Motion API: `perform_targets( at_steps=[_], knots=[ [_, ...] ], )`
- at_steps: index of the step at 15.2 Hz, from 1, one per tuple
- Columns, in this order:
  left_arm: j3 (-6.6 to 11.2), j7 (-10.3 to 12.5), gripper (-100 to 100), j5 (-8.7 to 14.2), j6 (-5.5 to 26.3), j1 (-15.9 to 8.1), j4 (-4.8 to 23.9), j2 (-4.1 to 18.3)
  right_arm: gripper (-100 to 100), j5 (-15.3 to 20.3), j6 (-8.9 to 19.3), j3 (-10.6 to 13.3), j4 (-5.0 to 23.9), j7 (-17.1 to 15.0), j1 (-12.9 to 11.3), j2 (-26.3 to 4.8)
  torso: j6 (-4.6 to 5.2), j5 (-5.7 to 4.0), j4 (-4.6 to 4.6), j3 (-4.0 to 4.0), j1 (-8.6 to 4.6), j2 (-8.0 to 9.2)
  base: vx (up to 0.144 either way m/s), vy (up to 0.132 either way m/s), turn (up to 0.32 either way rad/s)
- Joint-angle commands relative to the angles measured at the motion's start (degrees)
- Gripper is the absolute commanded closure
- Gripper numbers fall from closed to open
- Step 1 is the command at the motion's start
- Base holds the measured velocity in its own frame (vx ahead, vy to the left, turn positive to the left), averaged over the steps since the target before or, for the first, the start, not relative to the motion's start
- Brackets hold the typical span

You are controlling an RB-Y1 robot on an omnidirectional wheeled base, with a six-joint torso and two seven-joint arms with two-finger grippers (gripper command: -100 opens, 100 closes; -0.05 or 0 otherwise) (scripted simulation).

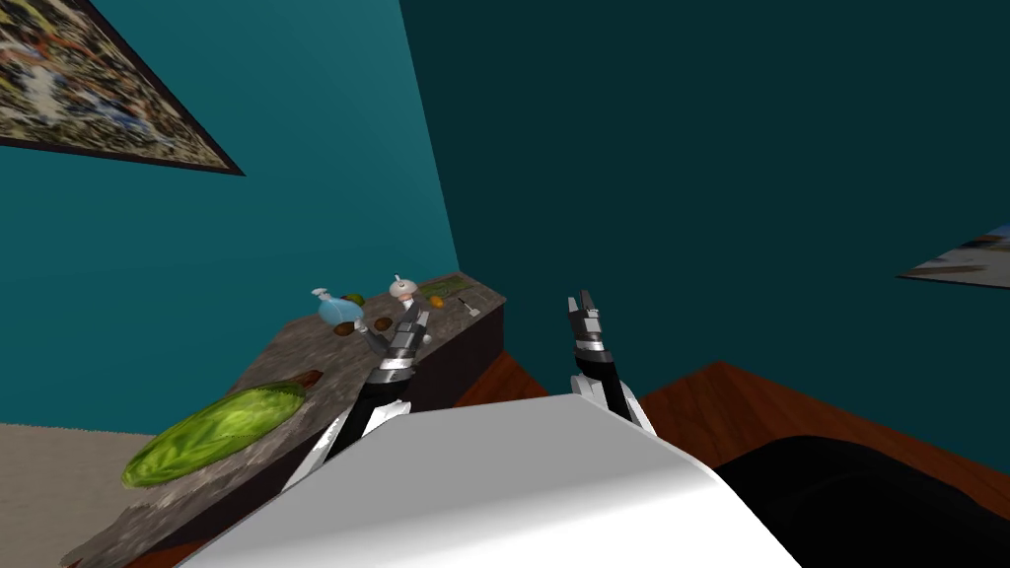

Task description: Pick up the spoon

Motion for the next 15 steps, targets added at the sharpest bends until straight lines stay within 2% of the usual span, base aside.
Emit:
perform_targets(
  at_steps=[1, 2, 3, 4, 5, 6, 7, 9, 10, 12, 13, 14, 15],
  knots=[
    [-0.07, -0.1, -100, 0.9, 0.9, -0.6, 0.5, 2.9, 0, 0.0, 0.0, 0.0, 0.0, 0.0, 0.0, 0.0, 0.0, 0.0, 0.0, 0.0, 0.0, 0.0, -0.003, 0.013, -0.085],
    [-0.25, -0.2, -100, 2.0, 1.9, -0.8, 1.0, 4.2, 0, 0.0, 0.0, 0.0, 0.0, 0.0, 0.0, 0.0, -0.01, 0.0, 0.0, 0.0, 0.0, 0.0, -0.004, 0.014, -0.093],
    [-0.25, -0.2, -100, 2.0, 1.9, -0.8, 1.0, 5.5, 0, 0.0, 0.0, 0.0, 0.0, 0.0, 0.0, 0.0, 0.0, 0.0, 0.0, 0.0, 0.01, 0.0, -0.005, 0.016, -0.084],
    [-0.25, -0.2, -100, 2.0, 1.9, -0.8, 1.0, 5.8, 0, 0.0, 0.0, 0.0, 0.0, 0.0, 0.0, 0.0, -0.01, 0.0, 0.0, 0.0, 0.02, 0.0, -0.004, 0.012, -0.034],
    [-0.44, -0.3, -100, 3.2, 2.9, -1.1, 1.5, 7.9, 0, 0.0, 0.0, 0.0, 0.0, 0.0, 0.0, 0.0, -0.02, 0.0, 0.0, 0.0, 0.0, 0.0, -0.003, 0.009, -0.1],
    [-0.44, -0.3, -100, 3.2, 2.9, -1.1, 1.5, 9.0, 0, 0.0, 0.0, 0.0, 0.0, 0.0, 0.0, 0.0, 0.0, 0.0, 0.0, 0.0, 0.0, 0.0, -0.003, 0.01, -0.099],
    [-0.65, -0.4, -100, 4.5, 3.9, -1.4, 2.1, 10.3, 0, 0.0, 0.0, 0.0, 0.0, 0.0, 0.0, 0.0, -0.01, 0.0, 0.0, 0.0, -0.01, 0.0, -0.004, 0.014, -0.112],
    [-0.65, -0.4, -100, 4.5, 3.9, -1.4, 2.1, 12.2, 0, 0.0, 0.0, 0.0, 0.0, 0.0, 0.0, 0.0, 0.0, 0.0, 0.0, 0.0, 0.01, 0.0, -0.005, 0.013, -0.08],
    [-0.87, -0.6, -100, 5.9, 5.1, -1.7, 2.7, 13.9, 0, 0.0, 0.0, 0.0, 0.0, 0.0, 0.0, 0.0, -0.02, 0.0, 0.0, 0.0, 0.0, 0.0, -0.006, 0.009, -0.09],
    [-0.87, -0.6, -100, 5.9, 5.1, -1.7, 2.7, 15.6, 0, 0.0, 0.0, 0.0, 0.0, 0.0, 0.0, 0.0, 0.0, 0.0, 0.0, 0.0, -0.01, 0.0, -0.006, 0.008, -0.071],
    [-1.11, -0.8, -100, 7.3, 6.3, -2.0, 3.3, 17.5, 0, 0.0, 0.0, 0.0, 0.0, 0.0, 0.0, 0.0, -0.02, 0.0, 0.0, 0.0, -0.02, 0.0, -0.005, 0.005, -0.112],
    [-1.11, -0.8, -100, 7.3, 6.3, -2.0, 3.3, 18.7, 0, 0.0, 0.0, 0.0, 0.0, 0.0, 0.0, 0.0, 0.01, -0.01, 0.0, 0.0, -0.03, 0.0, -0.005, 0.008, -0.121],
    [-1.11, -0.8, -100, 7.3, 6.3, -2.0, 3.3, 19.1, 0, 0.0, 0.0, 0.0, 0.0, 0.0, 0.0, 0.0, 0.0, 0.0, 0.0, 0.0, -0.02, 0.0, -0.004, 0.009, -0.04]
  ],
)
